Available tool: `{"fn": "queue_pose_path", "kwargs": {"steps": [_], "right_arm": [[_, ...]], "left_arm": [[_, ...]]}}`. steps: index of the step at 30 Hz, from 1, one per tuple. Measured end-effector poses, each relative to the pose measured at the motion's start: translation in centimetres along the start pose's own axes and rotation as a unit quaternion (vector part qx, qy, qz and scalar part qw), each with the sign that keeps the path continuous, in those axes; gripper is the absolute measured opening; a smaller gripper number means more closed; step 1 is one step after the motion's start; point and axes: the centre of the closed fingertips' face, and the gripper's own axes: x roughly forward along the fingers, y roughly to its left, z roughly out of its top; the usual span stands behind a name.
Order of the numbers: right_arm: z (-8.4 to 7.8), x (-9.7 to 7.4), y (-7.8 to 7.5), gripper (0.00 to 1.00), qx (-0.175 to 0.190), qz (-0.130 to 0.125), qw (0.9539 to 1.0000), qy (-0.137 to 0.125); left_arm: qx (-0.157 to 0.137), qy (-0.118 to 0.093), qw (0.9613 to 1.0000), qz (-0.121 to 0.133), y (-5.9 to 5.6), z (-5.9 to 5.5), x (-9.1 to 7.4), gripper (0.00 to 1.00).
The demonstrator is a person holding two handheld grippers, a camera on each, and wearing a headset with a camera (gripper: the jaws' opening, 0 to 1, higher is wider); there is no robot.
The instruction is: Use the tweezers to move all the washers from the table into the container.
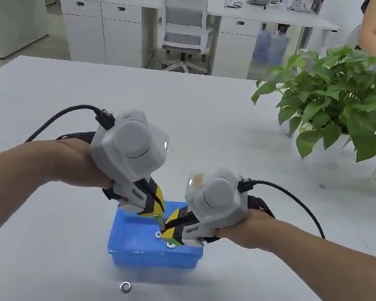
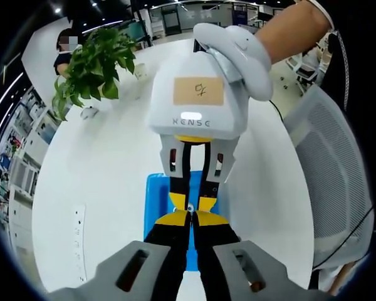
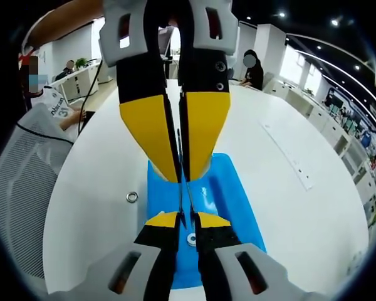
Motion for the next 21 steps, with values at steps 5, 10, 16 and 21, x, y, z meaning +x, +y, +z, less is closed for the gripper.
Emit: {"fn": "queue_pose_path", "kwargs": {"steps": [5,10,16,21], "right_arm": [[0.8,-0.3,0.3,0.11,-0.006,-0.001,1.0,-0.007],[1.6,-0.5,0.6,0.11,-0.008,-0.002,0.9999,-0.014],[2.6,-0.4,1.5,0.11,-0.015,-0.002,0.9997,-0.022],[3.2,-0.3,2.1,0.11,-0.015,0.001,0.9995,-0.03]], "left_arm": [[0.003,0.003,1.0,0.001,-0.3,0.1,-0.9,0.06],[0.005,0.005,1.0,0.003,-0.8,0.2,-1.7,0.06],[0.002,0.009,0.9999,0.006,-1.5,0.0,-2.6,0.06],[0.002,0.01,0.9999,0.006,-2.0,-0.2,-3.2,0.06]]}}
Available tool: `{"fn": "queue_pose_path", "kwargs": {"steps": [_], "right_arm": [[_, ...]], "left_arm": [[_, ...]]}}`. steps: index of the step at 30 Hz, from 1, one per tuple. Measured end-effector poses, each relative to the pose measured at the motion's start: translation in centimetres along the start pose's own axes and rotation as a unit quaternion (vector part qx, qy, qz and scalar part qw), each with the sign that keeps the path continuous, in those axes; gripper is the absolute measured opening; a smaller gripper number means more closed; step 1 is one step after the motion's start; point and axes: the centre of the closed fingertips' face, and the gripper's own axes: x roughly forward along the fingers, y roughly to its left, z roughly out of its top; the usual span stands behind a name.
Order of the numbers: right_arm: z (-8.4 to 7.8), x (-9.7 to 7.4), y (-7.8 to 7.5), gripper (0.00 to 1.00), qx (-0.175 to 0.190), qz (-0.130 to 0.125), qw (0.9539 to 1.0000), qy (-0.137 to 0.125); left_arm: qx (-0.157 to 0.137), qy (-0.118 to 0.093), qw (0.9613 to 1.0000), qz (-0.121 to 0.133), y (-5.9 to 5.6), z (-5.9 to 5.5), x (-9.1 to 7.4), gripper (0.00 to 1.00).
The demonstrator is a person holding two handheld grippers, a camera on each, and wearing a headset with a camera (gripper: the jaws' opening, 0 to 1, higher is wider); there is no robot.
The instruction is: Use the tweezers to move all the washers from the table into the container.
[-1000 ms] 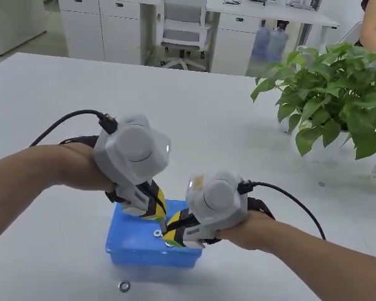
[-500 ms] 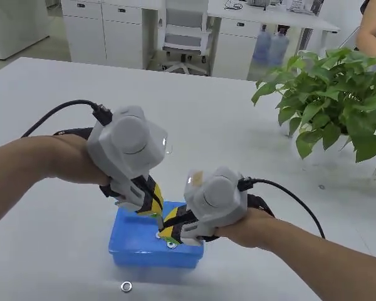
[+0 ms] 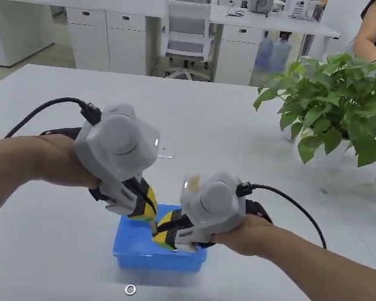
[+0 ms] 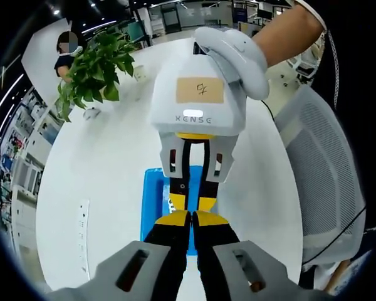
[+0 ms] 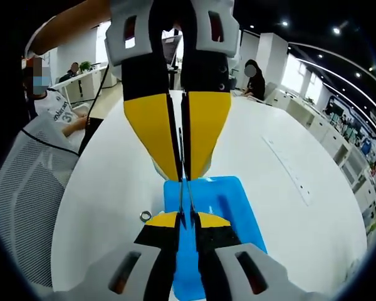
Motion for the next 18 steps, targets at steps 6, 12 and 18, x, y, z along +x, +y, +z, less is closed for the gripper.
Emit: {"fn": "queue_pose_path", "kwargs": {"steps": [6,12,18], "right_arm": [[0.7,0.1,0.7,0.11,-0.001,0.002,1.0,-0.007],[1.1,0.5,1.6,0.11,-0.005,0.008,0.9999,-0.01],[1.4,0.9,2.3,0.11,-0.008,0.013,0.9998,-0.012]], "left_arm": [[0.0,0.004,1.0,0.0,-0.7,-0.3,-0.6,0.06],[-0.003,0.009,1.0,0.001,-1.5,-0.7,-0.9,0.06],[-0.006,0.011,0.9999,0.001,-2.1,-1.0,-1.1,0.06]]}}
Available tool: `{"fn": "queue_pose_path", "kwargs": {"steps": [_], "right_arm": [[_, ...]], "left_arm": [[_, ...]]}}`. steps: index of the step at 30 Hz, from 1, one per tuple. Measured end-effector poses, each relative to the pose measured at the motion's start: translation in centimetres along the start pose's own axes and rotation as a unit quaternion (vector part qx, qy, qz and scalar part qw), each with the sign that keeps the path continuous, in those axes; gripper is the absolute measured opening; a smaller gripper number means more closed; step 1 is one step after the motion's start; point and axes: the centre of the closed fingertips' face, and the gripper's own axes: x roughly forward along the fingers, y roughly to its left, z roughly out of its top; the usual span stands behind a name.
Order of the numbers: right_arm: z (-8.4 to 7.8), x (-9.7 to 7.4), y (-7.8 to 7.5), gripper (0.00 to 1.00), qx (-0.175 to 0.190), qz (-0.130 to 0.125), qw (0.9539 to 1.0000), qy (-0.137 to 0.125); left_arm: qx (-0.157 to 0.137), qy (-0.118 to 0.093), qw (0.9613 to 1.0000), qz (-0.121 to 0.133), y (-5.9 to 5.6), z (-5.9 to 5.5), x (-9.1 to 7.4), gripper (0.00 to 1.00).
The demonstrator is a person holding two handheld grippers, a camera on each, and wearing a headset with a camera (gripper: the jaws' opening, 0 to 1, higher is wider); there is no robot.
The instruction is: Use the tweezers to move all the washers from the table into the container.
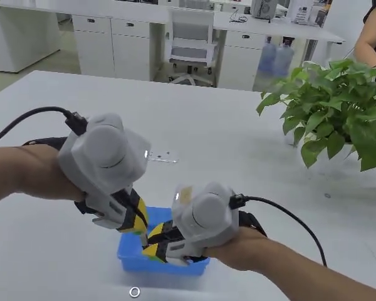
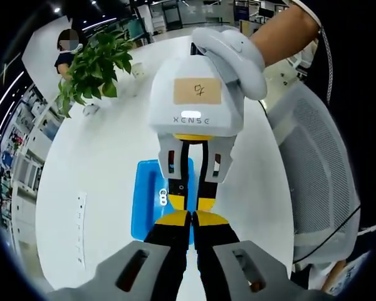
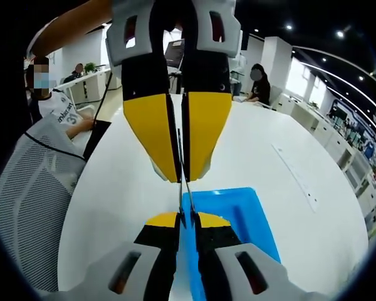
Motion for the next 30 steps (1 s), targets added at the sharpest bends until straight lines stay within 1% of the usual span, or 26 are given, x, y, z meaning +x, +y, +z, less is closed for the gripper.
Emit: {"fn": "queue_pose_path", "kwargs": {"steps": [10,20,30], "right_arm": [[-0.3,1.0,1.5,0.11,-0.001,0.01,0.9999,0.0],[-0.7,1.7,2.3,0.11,0.0,0.018,0.9998,0.003],[-1.6,2.5,3.4,0.11,0.003,0.025,0.9997,0.007]], "left_arm": [[-0.004,0.006,1.0,-0.007,-1.2,-0.7,0.5,0.06],[-0.01,0.008,0.9998,-0.013,-1.9,-1.5,1.1,0.06],[-0.012,0.009,0.9996,-0.023,-2.8,-2.2,2.1,0.06]]}}
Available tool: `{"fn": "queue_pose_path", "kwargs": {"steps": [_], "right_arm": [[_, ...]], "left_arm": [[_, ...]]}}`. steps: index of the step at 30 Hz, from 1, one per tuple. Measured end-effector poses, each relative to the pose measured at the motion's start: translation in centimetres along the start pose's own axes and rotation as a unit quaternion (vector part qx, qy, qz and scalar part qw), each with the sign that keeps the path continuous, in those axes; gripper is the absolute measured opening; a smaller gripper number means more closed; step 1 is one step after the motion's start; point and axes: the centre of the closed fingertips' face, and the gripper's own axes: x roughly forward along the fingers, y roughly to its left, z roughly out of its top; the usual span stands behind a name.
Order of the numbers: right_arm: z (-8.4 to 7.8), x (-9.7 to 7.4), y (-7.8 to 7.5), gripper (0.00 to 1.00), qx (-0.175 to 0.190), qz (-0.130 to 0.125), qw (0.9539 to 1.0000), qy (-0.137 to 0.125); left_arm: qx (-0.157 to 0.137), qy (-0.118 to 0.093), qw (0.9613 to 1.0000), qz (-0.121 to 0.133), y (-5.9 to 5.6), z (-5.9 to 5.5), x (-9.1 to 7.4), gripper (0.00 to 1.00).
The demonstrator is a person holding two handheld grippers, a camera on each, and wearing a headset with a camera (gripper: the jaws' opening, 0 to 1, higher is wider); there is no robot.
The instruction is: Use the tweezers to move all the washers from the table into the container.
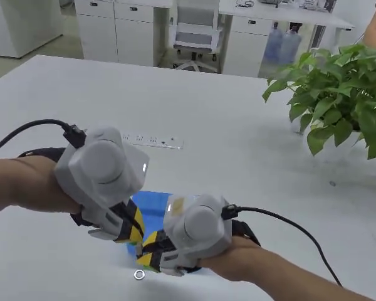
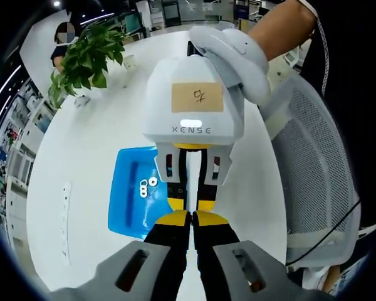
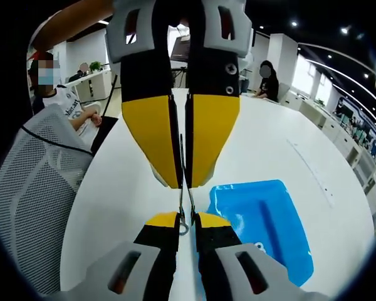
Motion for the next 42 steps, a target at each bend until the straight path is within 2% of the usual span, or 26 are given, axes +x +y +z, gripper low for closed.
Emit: {"fn": "queue_pose_path", "kwargs": {"steps": [13,26,34,42], "right_arm": [[-1.3,1.0,1.1,0.11,0.005,0.008,0.9999,0.009],[-2.0,1.7,1.4,0.12,0.007,0.017,0.9997,0.014],[-2.2,2.0,1.4,0.12,0.009,0.019,0.9997,0.015],[-2.1,1.9,1.4,0.14,0.005,0.02,0.9997,0.017]], "left_arm": [[-0.009,0.002,0.9999,-0.011,-1.1,-1.0,1.3,0.06],[-0.016,0.004,0.9997,-0.019,-1.4,-1.5,2.0,0.06],[-0.018,0.002,0.9997,-0.019,-1.3,-1.5,1.9,0.06],[-0.033,-0.003,0.9993,-0.015,-0.8,-1.4,2.0,0.06]]}}
